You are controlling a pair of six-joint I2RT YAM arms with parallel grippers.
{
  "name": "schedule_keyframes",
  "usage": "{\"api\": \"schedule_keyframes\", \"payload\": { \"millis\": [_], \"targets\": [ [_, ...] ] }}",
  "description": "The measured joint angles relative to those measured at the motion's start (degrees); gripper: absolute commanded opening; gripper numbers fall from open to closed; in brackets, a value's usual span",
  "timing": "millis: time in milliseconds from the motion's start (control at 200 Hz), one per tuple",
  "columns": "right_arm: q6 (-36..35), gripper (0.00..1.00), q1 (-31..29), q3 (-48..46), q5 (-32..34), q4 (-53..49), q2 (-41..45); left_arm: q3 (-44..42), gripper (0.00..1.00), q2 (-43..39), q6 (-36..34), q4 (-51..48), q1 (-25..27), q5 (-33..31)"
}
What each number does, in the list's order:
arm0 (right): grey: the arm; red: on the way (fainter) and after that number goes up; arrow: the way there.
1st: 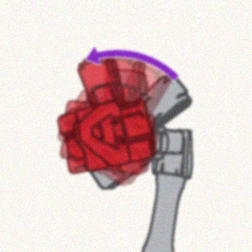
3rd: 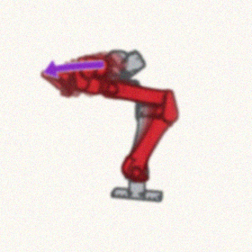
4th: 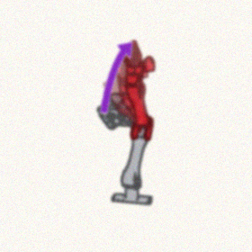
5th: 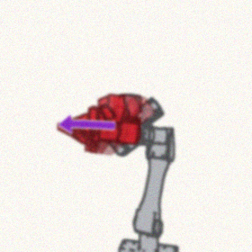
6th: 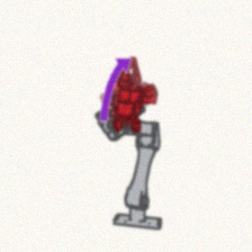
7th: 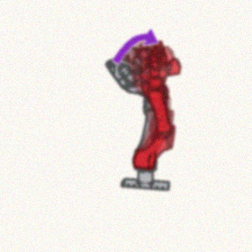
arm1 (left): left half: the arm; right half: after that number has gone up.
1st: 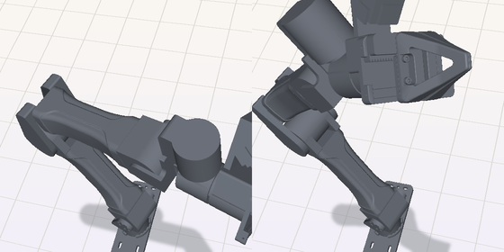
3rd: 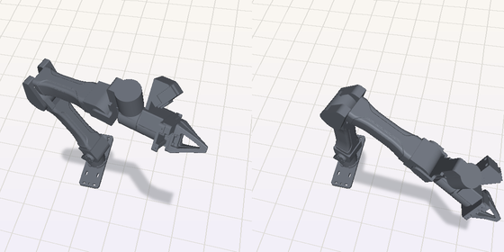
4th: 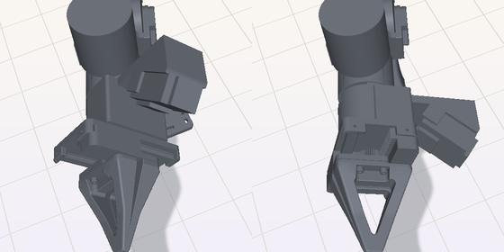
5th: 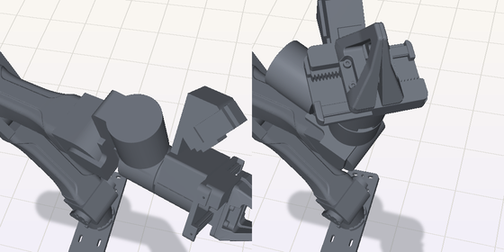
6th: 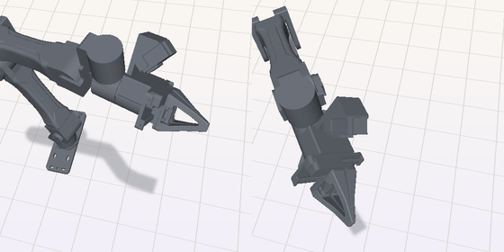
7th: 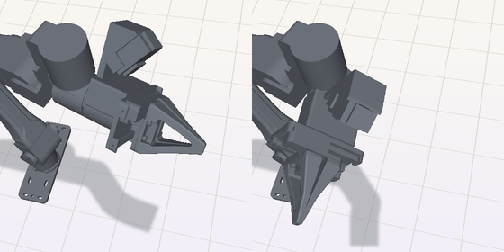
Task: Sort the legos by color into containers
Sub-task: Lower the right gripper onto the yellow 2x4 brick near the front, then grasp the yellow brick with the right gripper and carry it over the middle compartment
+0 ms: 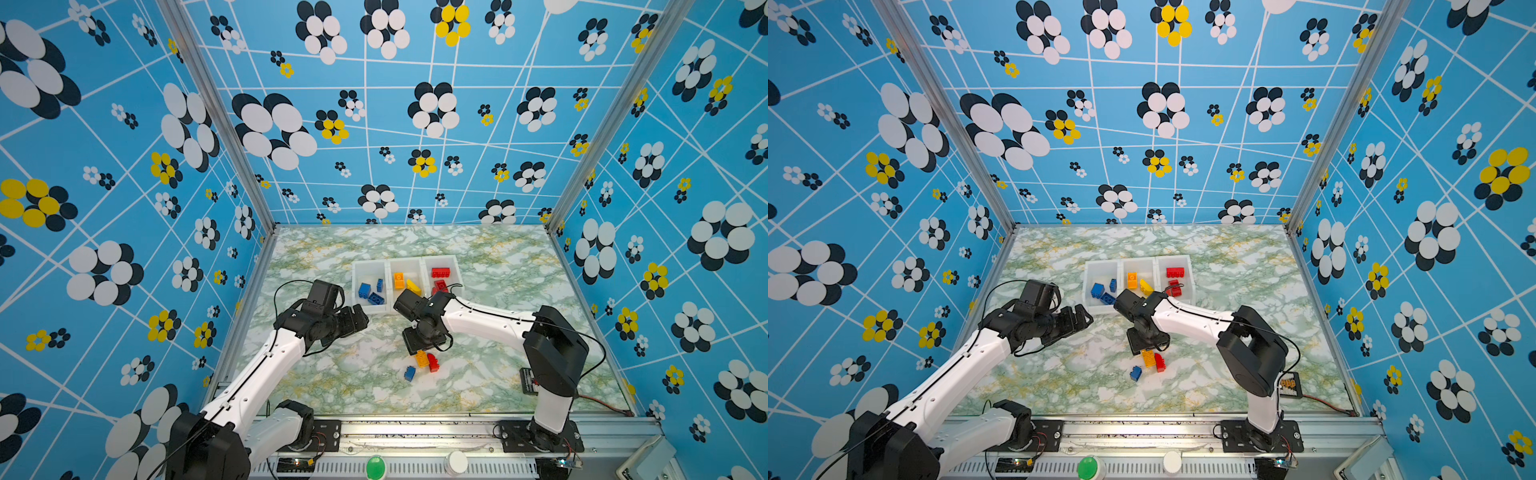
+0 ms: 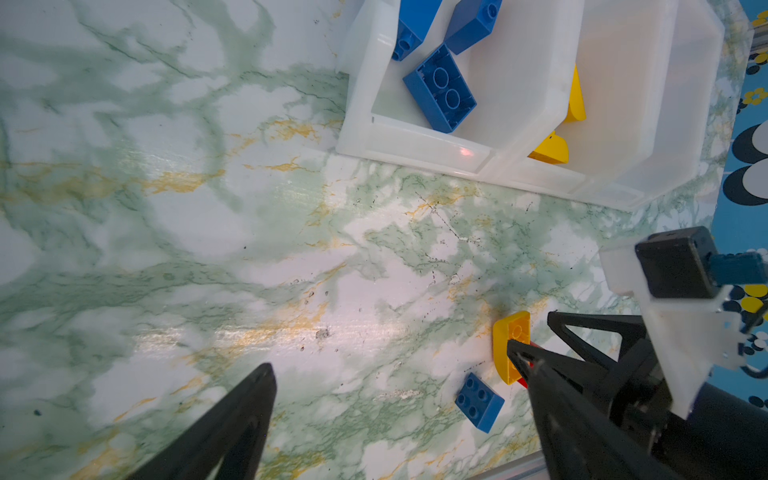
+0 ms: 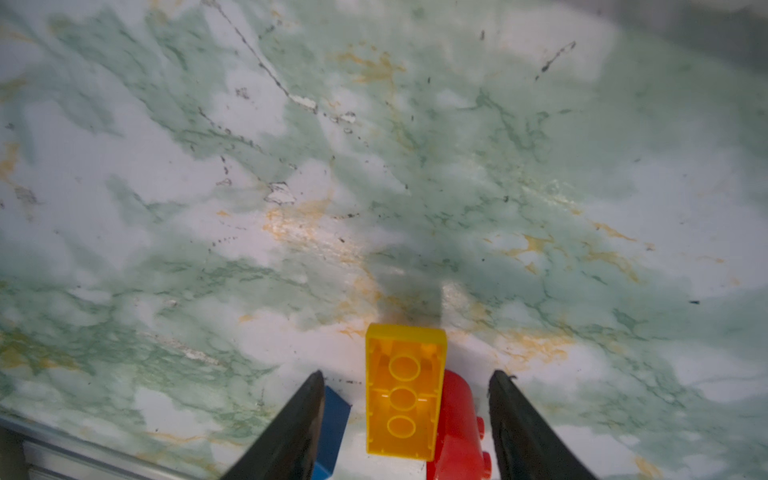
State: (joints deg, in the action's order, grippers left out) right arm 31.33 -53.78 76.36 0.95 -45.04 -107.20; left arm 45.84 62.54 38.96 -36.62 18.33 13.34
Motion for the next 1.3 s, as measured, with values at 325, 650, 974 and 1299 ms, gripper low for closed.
{"api": "schedule_keyframes", "payload": {
  "millis": [325,650,974,1299],
  "targets": [
    [-0.02,0.57,-0.11,-0.15,-0.17,1.16,-3.02,0.00,0.96,-0.35,0.00,-0.07,0.00,0.00],
    [0.02,0.40,-0.11,-0.68,-0.22,1.42,-3.04,0.00,0.96,-0.42,0.00,-0.24,0.00,0.00],
    [0.00,0.29,-0.11,-0.70,-0.22,2.03,-3.04,0.00,0.96,-0.42,-0.02,-0.22,0.00,-0.02],
    [0.28,0.27,-0.20,-0.22,-0.13,1.01,-1.77,0.00,0.97,-0.57,-0.02,-0.24,0.00,0.00]
  ]
}}
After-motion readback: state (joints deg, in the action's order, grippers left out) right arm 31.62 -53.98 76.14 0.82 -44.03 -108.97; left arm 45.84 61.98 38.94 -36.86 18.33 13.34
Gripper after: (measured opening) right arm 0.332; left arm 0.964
